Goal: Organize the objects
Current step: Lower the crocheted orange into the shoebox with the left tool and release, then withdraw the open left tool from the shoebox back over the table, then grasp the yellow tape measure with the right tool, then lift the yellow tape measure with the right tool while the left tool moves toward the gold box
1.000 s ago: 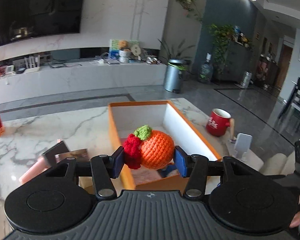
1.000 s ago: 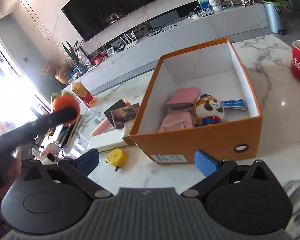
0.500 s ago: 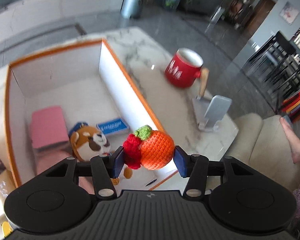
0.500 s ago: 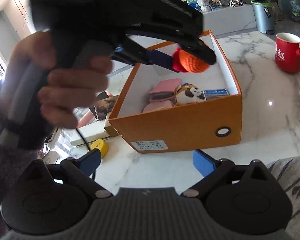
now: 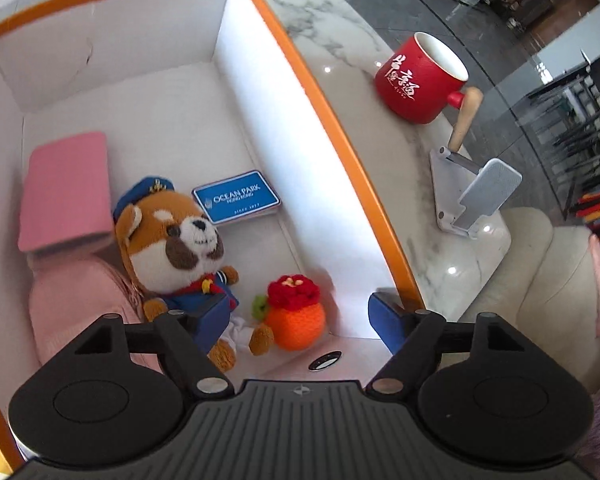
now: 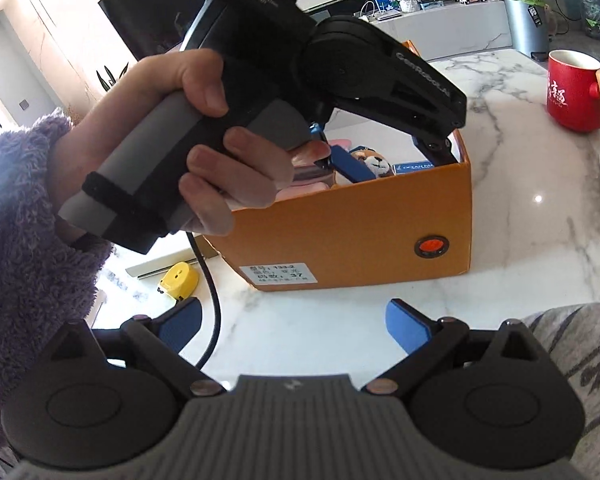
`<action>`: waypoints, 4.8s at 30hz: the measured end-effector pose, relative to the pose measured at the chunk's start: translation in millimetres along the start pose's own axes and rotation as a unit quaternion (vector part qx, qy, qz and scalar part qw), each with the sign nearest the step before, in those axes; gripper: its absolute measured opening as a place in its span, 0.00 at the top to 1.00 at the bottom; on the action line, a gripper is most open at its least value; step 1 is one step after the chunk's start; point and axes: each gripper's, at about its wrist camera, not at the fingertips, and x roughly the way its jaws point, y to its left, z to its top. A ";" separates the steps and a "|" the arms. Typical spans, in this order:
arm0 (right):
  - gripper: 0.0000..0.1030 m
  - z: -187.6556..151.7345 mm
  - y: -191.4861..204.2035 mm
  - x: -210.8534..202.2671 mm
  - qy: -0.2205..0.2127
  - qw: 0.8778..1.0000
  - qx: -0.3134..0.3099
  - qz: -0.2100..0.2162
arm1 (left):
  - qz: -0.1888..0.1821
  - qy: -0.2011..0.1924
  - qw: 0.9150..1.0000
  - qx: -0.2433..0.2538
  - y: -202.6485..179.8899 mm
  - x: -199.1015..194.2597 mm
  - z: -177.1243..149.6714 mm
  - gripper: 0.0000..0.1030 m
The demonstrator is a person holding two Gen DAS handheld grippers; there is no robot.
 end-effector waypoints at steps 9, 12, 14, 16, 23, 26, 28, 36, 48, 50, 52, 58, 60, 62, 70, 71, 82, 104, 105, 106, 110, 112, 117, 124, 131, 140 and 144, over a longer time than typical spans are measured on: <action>0.05 0.0 2.5 1.7 0.002 1.000 -0.002 -0.006 | -0.042 -0.030 0.998 -0.033 10.2 -9.9 -3.9 0.07; 0.04 1.1 2.8 1.6 -0.001 1.000 -0.006 -0.007 | -0.042 -0.053 0.997 -0.030 9.7 -18.5 -4.4 0.06; 0.04 2.3 4.9 0.1 -0.006 1.000 -0.011 -0.011 | -0.038 -0.074 0.996 -0.035 11.0 -26.8 -7.0 0.05; 0.04 4.2 6.9 -2.5 -0.016 1.000 -0.015 -0.017 | -0.047 -0.098 0.993 -0.052 14.8 -35.7 -11.5 0.05; 0.05 13.9 10.4 -9.4 -0.054 0.998 -0.018 -0.035 | 0.017 -0.200 0.979 -0.016 20.8 -88.2 -41.2 0.05; 0.05 14.6 18.2 -9.6 -0.059 0.997 -0.032 -0.038 | 0.067 -0.237 0.968 -0.045 33.1 -113.9 -59.6 0.05; 0.04 14.6 23.4 -9.0 -0.061 0.997 -0.037 -0.037 | 0.100 -0.264 0.958 -0.045 40.3 -131.7 -74.2 0.05; 0.05 18.2 65.5 -8.8 -0.075 0.994 -0.074 -0.030 | 0.261 -0.357 0.896 -0.051 44.9 -166.6 -153.8 0.05; 0.05 -4.2 106.0 15.4 -0.113 0.988 -0.104 -0.001 | 0.279 -0.394 0.871 -0.090 61.9 -185.6 -254.8 0.05; 0.05 -8.1 110.0 16.2 -0.114 0.987 -0.112 -0.002 | 0.276 -0.401 0.869 -0.088 64.8 -185.7 -263.5 0.01; 0.05 -9.9 115.7 15.7 -0.119 0.985 -0.126 -0.006 | 0.275 -0.405 0.868 -0.081 66.2 -184.5 -268.8 0.00; 0.05 -14.0 122.4 19.1 -0.118 0.984 -0.132 -0.007 | 0.286 -0.405 0.866 -0.065 72.1 -174.8 -278.3 0.00; 0.05 -16.0 124.4 21.1 -0.115 0.984 -0.136 -0.009 | 0.287 -0.404 0.866 -0.064 73.9 -171.8 -281.3 0.00; 0.05 -16.9 126.1 23.4 -0.111 0.984 -0.137 -0.010 | 0.289 -0.403 0.866 -0.068 75.7 -170.1 -283.0 0.00; 0.05 -18.1 134.8 36.7 -0.091 0.985 -0.149 -0.002 | 0.299 -0.404 0.862 -0.075 80.8 -171.7 -288.9 0.00; 0.05 -17.9 135.8 40.0 -0.085 0.985 -0.150 0.000 | 0.302 -0.402 0.861 -0.078 82.5 -172.2 -289.7 0.00; 0.06 -6.4 153.2 92.6 -0.013 0.977 -0.204 0.067 | 0.296 -0.416 0.852 -0.112 100.7 -190.2 -300.6 0.00; 0.11 -5.1 179.3 226.4 0.095 0.947 -0.299 0.065 | 0.284 -0.405 0.856 -0.149 122.8 -192.7 -304.2 0.00; 0.12 -5.6 178.7 227.1 0.096 0.947 -0.298 0.068 | 0.283 -0.405 0.857 -0.148 122.6 -192.6 -304.1 0.00; 0.12 -6.0 178.4 227.8 0.095 0.947 -0.298 0.069 | 0.282 -0.404 0.858 -0.147 122.5 -192.3 -304.3 0.00; 0.19 -9.4 178.5 230.9 0.087 0.943 -0.315 0.060 | 0.278 -0.401 0.860 -0.147 123.0 -191.5 -303.5 0.00; 0.24 -10.0 176.5 232.5 0.086 0.943 -0.318 0.055 | 0.278 -0.404 0.859 -0.149 122.7 -192.5 -304.1 0.00; 0.27 -9.3 175.2 234.1 0.082 0.942 -0.320 0.061 | 0.276 -0.412 0.856 -0.144 121.7 -194.9 -304.2 0.00; 0.40 -15.5 177.2 233.5 0.062 0.932 -0.354 0.044 | 0.276 -0.407 0.860 -0.136 120.4 -192.4 -301.9 0.00; 0.43 -15.4 179.4 234.2 0.060 0.934 -0.352 0.034 | 0.286 -0.407 0.857 -0.134 119.1 -190.9 -301.9 0.00; 0.43 -16.1 181.3 229.2 0.040 0.934 -0.355 0.024 | 0.298 -0.407 0.853 -0.131 117.3 -191.3 -301.6 0.00; 0.43 -8.4 182.9 216.9 0.029 0.941 -0.335 0.030 | 0.299 -0.410 0.852 -0.130 115.9 -193.7 -301.9 0.00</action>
